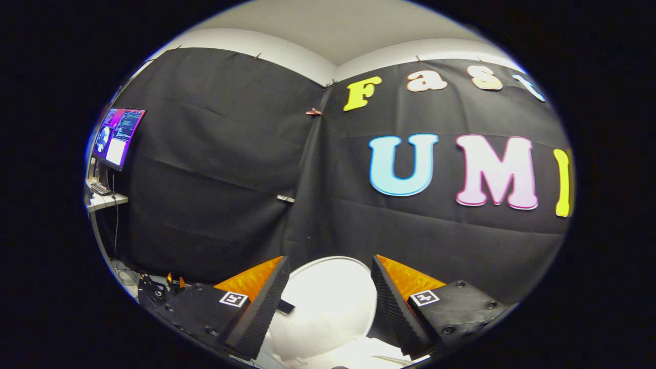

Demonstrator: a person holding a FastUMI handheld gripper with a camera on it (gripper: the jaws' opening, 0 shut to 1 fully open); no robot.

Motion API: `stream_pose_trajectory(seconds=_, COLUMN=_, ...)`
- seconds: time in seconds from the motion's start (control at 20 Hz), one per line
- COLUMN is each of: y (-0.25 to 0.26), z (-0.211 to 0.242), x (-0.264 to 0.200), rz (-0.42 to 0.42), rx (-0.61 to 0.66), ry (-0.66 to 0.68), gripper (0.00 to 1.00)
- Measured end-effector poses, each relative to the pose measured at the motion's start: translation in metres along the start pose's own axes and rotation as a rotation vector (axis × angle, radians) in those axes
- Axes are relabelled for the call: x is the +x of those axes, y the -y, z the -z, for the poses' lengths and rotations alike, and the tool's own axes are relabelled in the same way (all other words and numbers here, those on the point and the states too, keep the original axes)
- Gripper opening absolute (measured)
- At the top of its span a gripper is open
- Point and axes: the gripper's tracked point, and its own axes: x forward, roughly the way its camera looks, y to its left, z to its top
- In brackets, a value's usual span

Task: Open the toilet lid.

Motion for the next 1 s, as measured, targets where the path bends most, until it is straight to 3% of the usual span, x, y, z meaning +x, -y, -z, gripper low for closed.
stream_pose_trajectory(seconds=0.55, y=0.191, z=0.065, x=-0.185, rz=0.468, rx=-0.112, ry=0.023, gripper=0.98)
stream_pose_trajectory(seconds=0.85, y=0.242, z=0.124, x=-0.278, rz=0.696, rx=-0.004, ry=-0.018, gripper=0.98)
stream_pose_trajectory(seconds=1.0, y=0.251, z=0.121, x=-0.288, rz=0.731, rx=-0.025, ry=0.010, gripper=0.98)
